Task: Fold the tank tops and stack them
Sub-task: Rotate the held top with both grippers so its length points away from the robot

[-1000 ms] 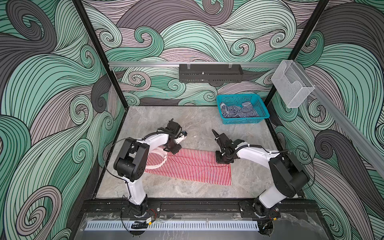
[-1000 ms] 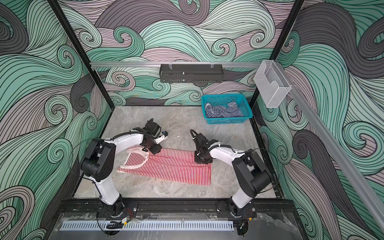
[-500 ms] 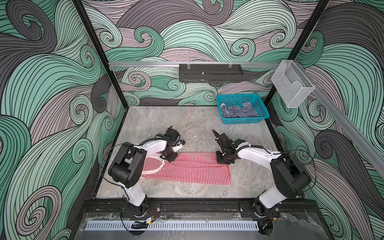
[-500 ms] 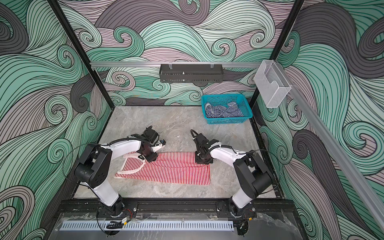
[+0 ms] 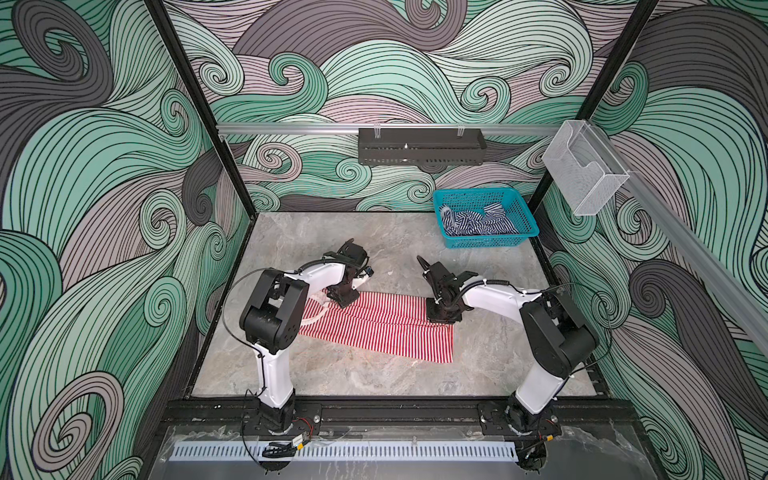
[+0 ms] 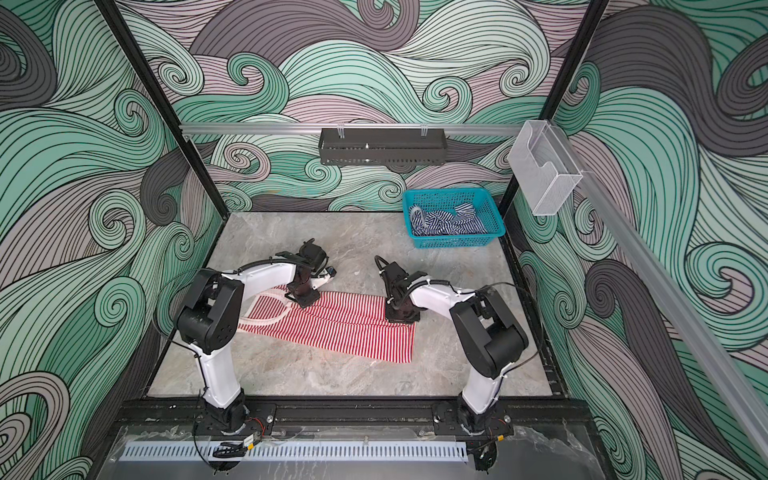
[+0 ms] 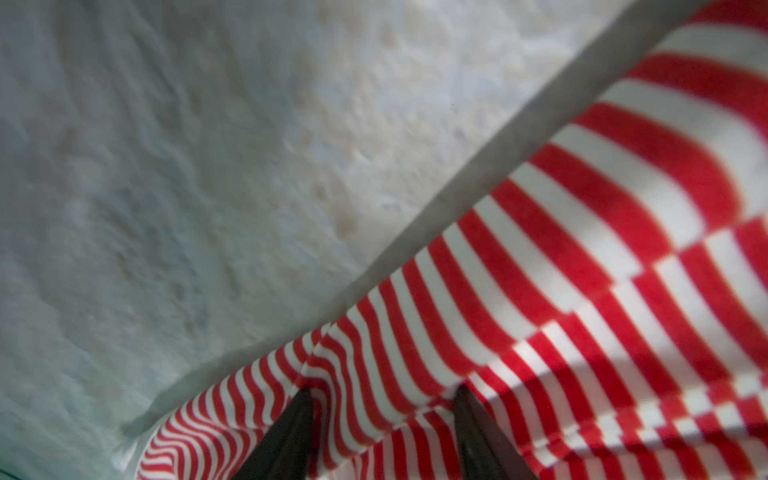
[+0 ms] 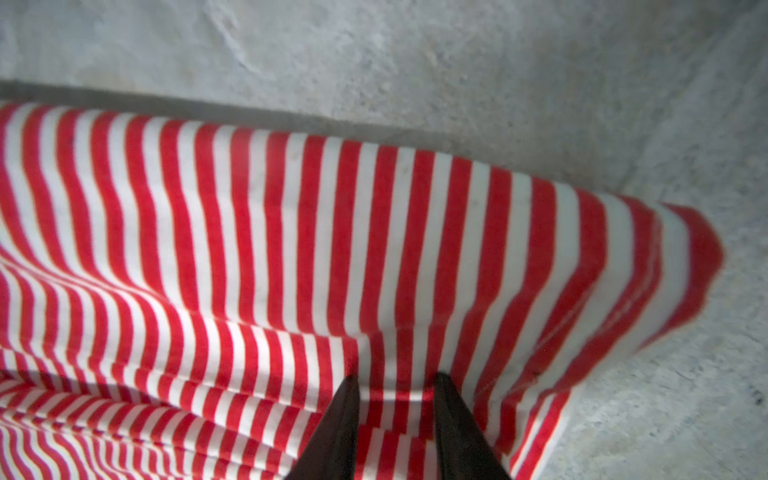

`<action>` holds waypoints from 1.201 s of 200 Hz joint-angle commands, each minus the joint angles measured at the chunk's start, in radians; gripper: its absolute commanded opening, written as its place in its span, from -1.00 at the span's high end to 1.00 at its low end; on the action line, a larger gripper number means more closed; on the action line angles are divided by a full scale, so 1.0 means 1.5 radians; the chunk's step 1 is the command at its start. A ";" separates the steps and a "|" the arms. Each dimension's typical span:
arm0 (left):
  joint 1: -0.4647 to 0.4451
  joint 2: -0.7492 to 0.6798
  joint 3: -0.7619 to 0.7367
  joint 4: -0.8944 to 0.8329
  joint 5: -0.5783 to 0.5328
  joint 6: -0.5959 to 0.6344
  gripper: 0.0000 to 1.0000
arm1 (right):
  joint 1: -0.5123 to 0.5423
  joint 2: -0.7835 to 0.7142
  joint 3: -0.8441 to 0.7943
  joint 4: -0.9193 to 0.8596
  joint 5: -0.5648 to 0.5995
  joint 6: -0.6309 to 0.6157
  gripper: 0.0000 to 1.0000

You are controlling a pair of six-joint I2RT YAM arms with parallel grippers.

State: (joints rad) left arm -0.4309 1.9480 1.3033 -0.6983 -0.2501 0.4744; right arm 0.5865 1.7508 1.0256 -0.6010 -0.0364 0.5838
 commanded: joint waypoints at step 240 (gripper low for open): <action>0.064 0.176 0.170 0.043 -0.217 0.058 -0.16 | 0.089 0.033 -0.011 0.004 -0.016 0.042 0.44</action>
State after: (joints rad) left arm -0.3462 2.1201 1.5246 -0.6521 -0.4938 0.4961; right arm 0.6571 1.7836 1.0561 -0.5640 -0.0624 0.6067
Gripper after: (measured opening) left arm 0.582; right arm 0.286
